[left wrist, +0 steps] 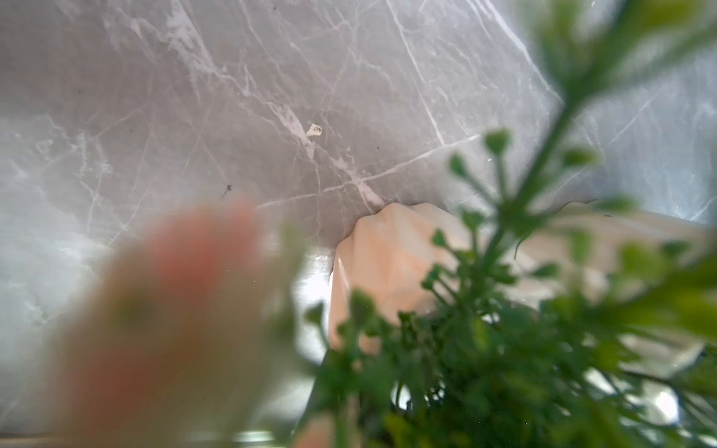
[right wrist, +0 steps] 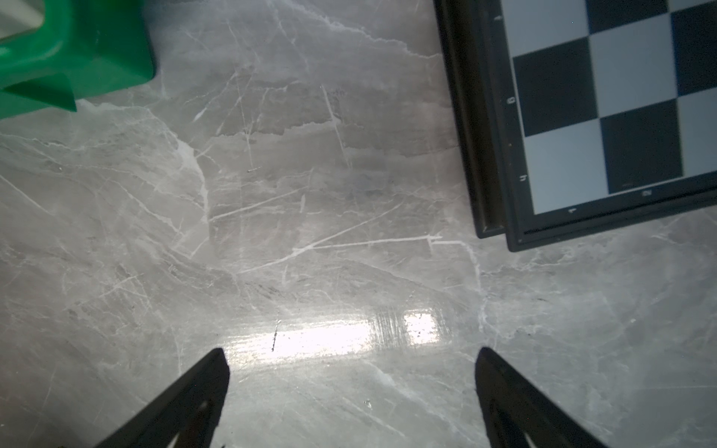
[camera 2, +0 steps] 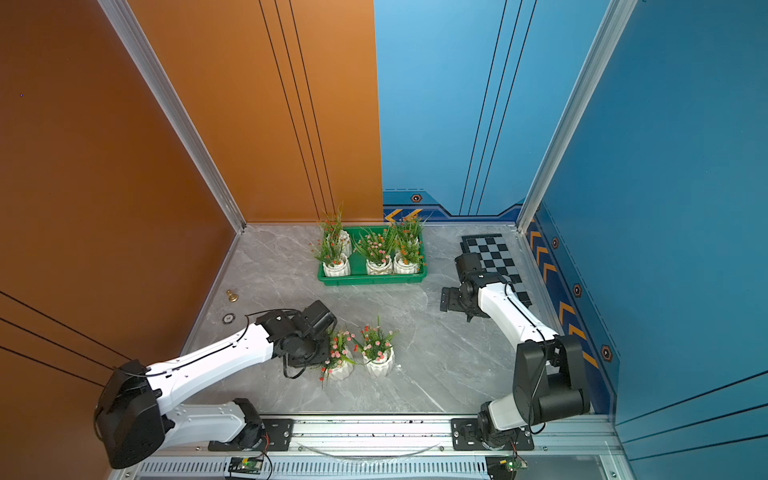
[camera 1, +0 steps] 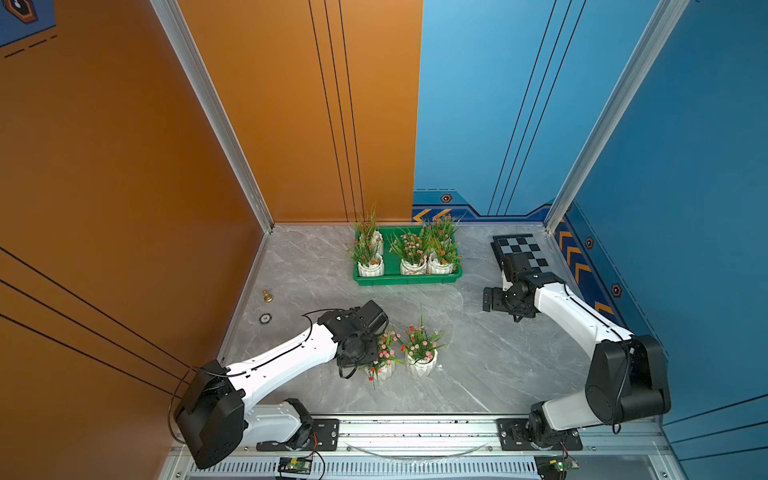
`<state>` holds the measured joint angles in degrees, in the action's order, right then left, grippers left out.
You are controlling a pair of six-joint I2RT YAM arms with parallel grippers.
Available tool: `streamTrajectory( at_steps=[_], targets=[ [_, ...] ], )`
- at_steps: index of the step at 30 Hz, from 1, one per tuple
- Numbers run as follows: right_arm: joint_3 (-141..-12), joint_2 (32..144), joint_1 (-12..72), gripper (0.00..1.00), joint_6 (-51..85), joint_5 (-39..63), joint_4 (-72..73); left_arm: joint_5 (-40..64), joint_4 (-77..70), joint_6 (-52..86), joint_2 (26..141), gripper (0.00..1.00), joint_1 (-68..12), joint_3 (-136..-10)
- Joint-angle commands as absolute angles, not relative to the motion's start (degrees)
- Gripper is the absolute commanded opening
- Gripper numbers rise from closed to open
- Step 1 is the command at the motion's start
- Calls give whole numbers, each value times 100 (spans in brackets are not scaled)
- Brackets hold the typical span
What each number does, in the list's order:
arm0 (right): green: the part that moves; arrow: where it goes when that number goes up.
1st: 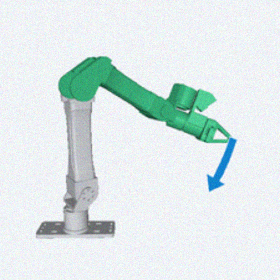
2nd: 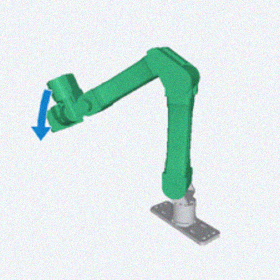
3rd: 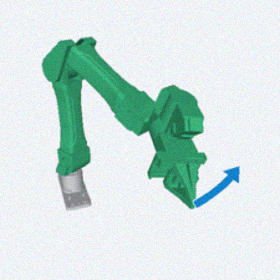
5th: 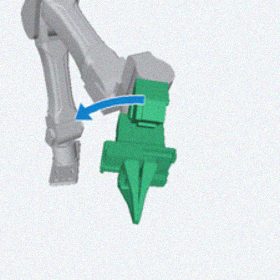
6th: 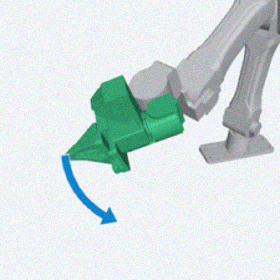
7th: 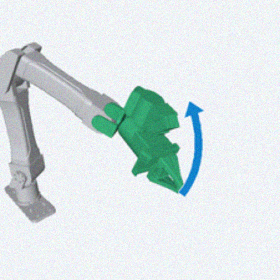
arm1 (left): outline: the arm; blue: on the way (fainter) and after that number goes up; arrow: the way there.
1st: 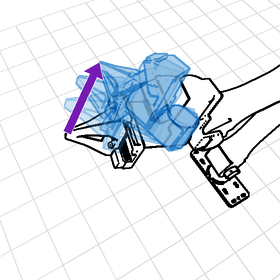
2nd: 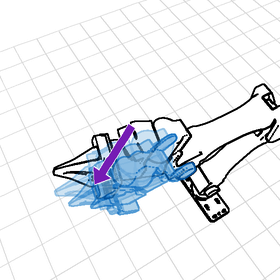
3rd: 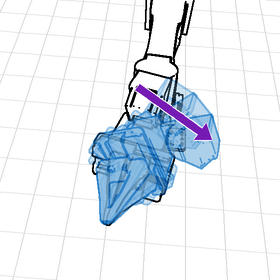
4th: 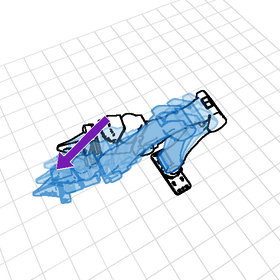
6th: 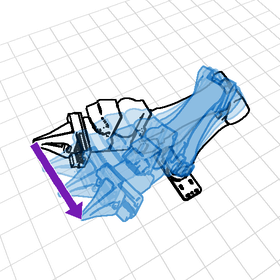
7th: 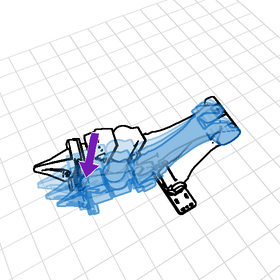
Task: Put the potted gypsophila into the storage box
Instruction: Pick up the baby's breath potted plant from the center of the board.
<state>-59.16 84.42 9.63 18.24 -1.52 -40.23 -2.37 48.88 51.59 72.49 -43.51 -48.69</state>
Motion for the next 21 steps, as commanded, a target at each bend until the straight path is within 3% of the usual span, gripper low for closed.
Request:
streamTrajectory(
  at_steps=[1, 21],
  targets=[
    [-5966, 8437, 975, 100, 1872, -53, -3990, -225, 4900, 4850, 7250, 0, -4157, -5075],
    [-6040, 8639, 992, 100, 1830, -33, -3981, -438, 5621, 3570, 7637, 0, -3210, -5860]
  ],
)
